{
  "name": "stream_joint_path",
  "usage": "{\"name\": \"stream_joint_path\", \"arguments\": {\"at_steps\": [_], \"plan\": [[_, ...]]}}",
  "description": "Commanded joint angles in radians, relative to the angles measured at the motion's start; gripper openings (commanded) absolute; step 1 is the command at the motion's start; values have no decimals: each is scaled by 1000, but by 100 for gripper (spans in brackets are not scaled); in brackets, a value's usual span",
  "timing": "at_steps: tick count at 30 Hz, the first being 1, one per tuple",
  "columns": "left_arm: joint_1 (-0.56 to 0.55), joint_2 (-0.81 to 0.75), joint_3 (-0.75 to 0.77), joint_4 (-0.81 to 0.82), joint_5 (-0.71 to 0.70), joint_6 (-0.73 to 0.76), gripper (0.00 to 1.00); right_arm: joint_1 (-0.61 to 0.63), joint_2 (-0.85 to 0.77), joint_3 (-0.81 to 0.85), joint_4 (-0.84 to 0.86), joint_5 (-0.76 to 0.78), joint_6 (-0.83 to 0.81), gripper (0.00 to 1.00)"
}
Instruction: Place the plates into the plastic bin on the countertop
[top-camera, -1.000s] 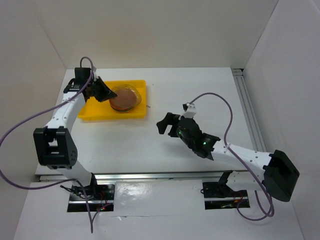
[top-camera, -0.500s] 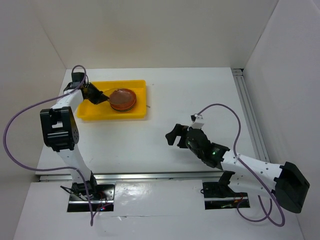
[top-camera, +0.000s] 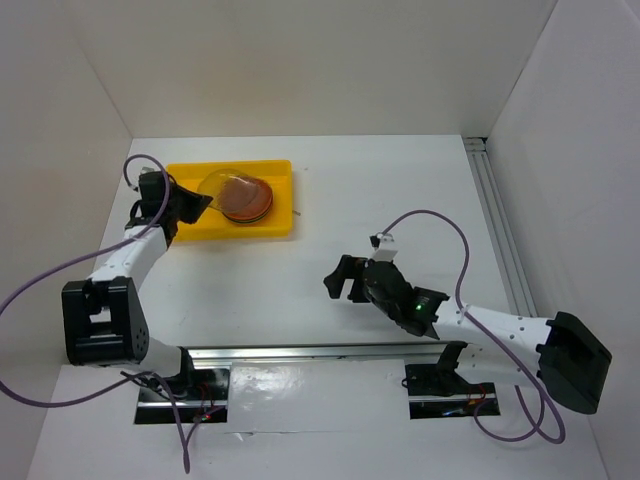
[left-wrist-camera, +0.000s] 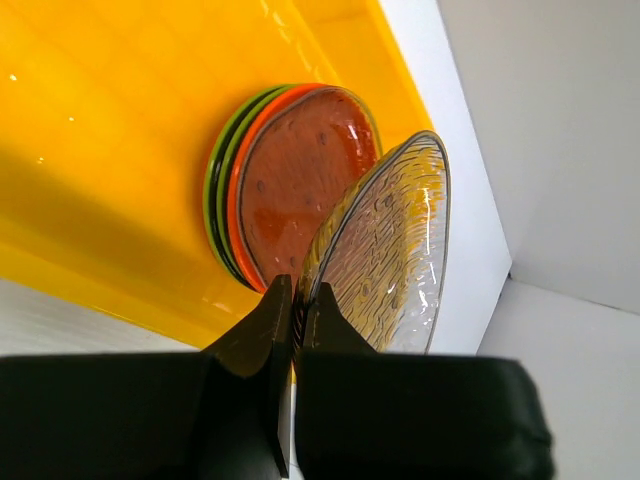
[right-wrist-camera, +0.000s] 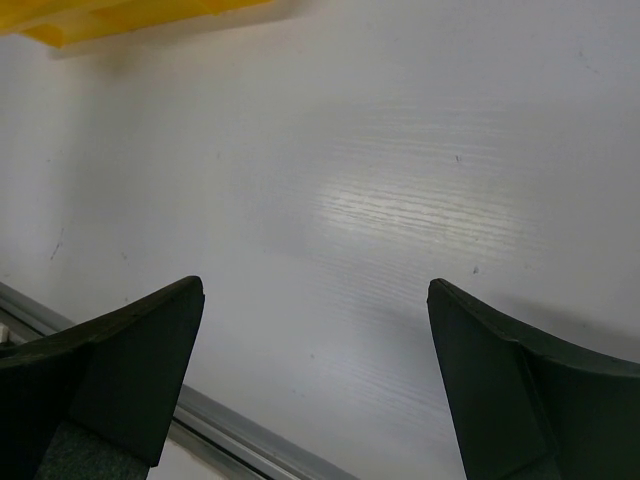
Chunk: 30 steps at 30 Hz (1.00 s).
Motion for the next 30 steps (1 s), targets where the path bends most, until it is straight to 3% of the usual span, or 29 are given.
{"name": "stream_joint_path", "arguments": {"at_steps": [1,20,22,23,27,30], "plan": [[-49,-48,-33,141,-140,-96,0,15,-36,-8,69,16,-2,100],[-77,137,101,123,-129,-139,0,24,-128,-27,-11,47,-2,100],[-77,146,110,104,-138,-139,6,24,-128,-27,-11,47,-2,100],[-77,146,119,115,-138,-128,19,24,-128,-27,-11,47,-2,100],[-89,156,153,95,-118,-105,51,24,-128,-27,-11,47,-2,100],[-113,156,167,58,-144,-105,65,24,-128,-36,-11,47,-2,100]]}}
